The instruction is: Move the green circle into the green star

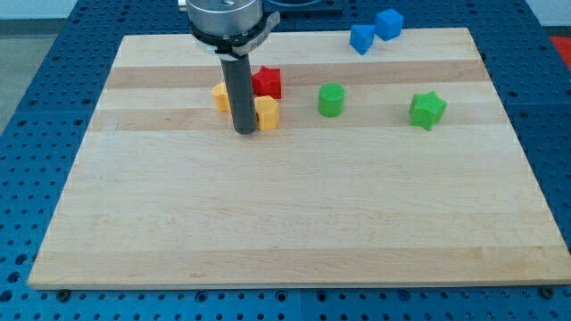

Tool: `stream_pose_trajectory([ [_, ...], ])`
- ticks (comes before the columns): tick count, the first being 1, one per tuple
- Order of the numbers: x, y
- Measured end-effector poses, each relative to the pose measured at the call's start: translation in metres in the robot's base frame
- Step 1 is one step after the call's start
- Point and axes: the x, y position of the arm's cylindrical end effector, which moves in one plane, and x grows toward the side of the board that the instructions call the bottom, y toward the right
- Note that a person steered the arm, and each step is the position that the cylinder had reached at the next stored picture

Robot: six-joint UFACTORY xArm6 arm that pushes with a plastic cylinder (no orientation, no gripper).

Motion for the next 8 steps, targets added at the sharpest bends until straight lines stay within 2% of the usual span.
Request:
stream_pose_trajectory([
  [1,0.015,0.008],
  [2,0.012,0.031],
  [4,-0.032,0.036],
  [6,0.01,0.065],
  [8,-0.039,0.073],
])
